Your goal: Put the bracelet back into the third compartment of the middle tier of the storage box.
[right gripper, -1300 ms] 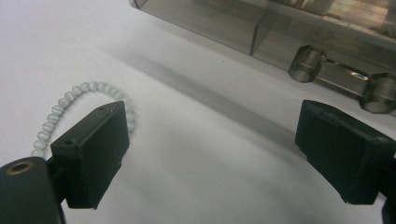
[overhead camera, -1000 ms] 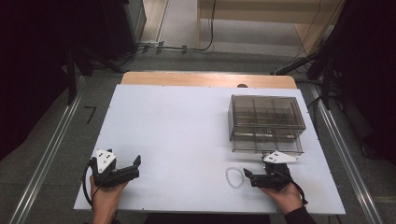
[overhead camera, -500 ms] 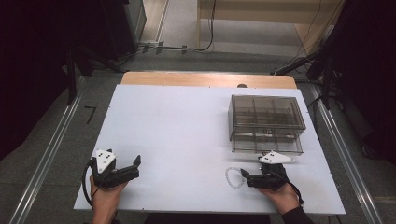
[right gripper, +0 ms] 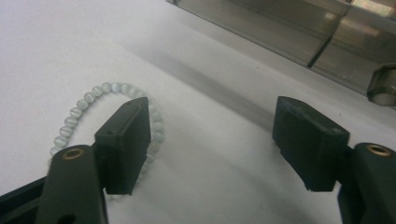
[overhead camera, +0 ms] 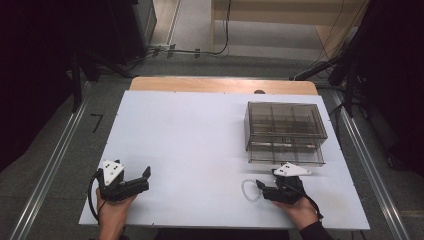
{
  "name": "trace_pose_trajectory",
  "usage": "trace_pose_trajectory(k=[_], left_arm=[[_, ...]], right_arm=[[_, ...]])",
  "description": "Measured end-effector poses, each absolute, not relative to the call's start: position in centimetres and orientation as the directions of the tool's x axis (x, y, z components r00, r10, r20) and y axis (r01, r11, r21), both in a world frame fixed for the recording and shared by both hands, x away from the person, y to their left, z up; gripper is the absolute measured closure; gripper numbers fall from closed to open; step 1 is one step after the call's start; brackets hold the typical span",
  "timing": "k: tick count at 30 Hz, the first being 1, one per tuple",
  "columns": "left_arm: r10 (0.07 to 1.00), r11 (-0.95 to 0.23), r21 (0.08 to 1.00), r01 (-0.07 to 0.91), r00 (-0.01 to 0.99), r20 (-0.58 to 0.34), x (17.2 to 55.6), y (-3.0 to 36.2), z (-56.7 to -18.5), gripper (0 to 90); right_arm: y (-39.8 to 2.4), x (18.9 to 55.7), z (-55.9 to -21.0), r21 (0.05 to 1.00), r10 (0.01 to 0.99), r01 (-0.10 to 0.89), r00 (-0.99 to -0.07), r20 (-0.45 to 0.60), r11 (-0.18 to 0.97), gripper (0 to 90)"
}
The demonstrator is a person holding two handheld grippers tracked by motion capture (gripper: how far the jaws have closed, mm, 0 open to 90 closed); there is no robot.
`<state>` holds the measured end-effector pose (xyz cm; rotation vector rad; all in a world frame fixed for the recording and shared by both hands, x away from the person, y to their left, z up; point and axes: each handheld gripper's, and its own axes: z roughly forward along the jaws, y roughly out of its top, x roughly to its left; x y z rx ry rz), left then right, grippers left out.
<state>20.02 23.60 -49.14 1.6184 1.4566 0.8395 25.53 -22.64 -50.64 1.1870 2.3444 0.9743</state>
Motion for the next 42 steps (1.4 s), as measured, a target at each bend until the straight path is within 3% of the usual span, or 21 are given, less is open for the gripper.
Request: trace_pose_trajectory(k=[8,26,35,38,42], left_arm=[[0.992,-0.032,0.881,0.472,0.121,-0.029,20.02,23.62,-49.13,0.0],[0.992,-0.03,0.88,0.474,0.124,-0.032,20.04,23.63,-49.18,0.0],[0.992,-0.028,0.878,0.477,0.122,-0.034,20.04,23.65,-49.2,0.0],[0.992,-0.026,0.878,0.478,0.121,-0.036,20.03,23.68,-49.21,0.0],[0.992,-0.026,0.878,0.479,0.12,-0.037,20.03,23.67,-49.22,0.0]], right_arm=[[-22.35,25.4,-50.67,0.703,0.798,0.568,-0.603,0.002,0.428,31.9],[-22.1,25.24,-50.78,0.698,0.788,0.557,-0.616,-0.016,0.45,51.1],[-22.07,25.09,-50.81,0.699,0.775,0.545,-0.631,-0.021,0.463,64.3],[-22.17,25.16,-50.8,0.7,0.78,0.549,-0.625,-0.018,0.456,72.6],[-22.19,25.16,-50.83,0.701,0.782,0.552,-0.624,-0.012,0.452,76.0]])
